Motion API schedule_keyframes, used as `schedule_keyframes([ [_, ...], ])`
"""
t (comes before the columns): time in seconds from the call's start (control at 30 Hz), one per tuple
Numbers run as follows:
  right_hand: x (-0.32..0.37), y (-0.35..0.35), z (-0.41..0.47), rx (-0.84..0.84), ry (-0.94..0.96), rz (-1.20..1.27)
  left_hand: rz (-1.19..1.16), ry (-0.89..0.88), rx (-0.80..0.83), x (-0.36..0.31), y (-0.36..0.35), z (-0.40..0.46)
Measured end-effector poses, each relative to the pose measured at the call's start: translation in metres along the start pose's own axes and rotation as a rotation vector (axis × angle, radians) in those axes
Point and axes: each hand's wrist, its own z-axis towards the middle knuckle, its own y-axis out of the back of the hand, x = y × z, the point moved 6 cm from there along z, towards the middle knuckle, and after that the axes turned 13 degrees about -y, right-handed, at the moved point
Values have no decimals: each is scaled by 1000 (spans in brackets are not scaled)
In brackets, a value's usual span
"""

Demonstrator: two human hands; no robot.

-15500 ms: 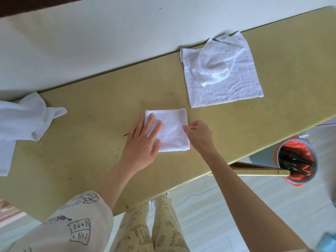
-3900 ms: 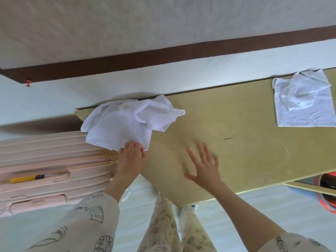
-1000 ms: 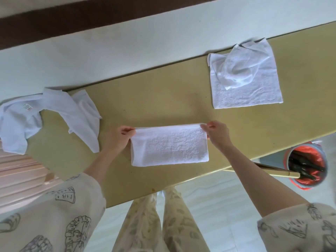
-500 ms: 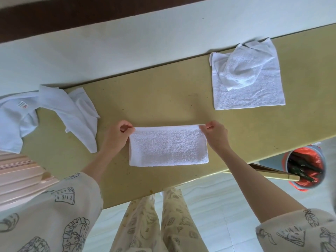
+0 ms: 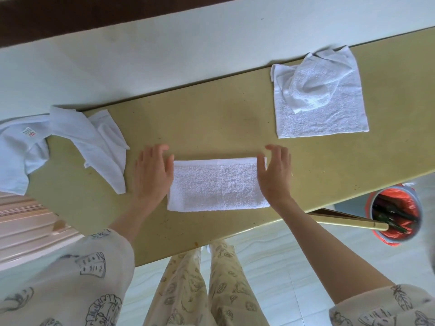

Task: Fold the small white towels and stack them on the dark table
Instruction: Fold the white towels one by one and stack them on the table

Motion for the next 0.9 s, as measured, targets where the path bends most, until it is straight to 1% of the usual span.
schedule_keyframes([
  [0.07,17,-13,-22,-12,213,-28,121,-190,-64,-30,-4,-12],
  [0.13,27,-37,-46,36,373,-109,163,-306,-12,-54,-27,-27],
  [0.2,29,-60,-61,63,430,-206,163,-354,51,-65,-55,-35],
  [0.27,21,-75,-60,69,402,-318,160,-331,109,-61,-74,-37],
  [0.37,0,-81,-49,66,393,-385,219,-320,167,-39,-87,-39],
  [0.43,-11,-78,-45,58,408,-455,254,-327,158,-25,-87,-44],
  [0.53,-18,-75,-43,85,375,-533,277,-272,124,-7,-82,-51],
  [0.6,-18,-75,-42,95,354,-556,295,-267,116,-2,-80,-51],
  [0.77,-16,-75,-42,123,330,-596,232,-277,135,1,-76,-51],
  [0.83,-15,-75,-42,125,332,-599,154,-226,82,6,-68,-54],
  [0.9,-14,-74,-43,118,337,-576,76,-100,-13,13,-53,-62],
])
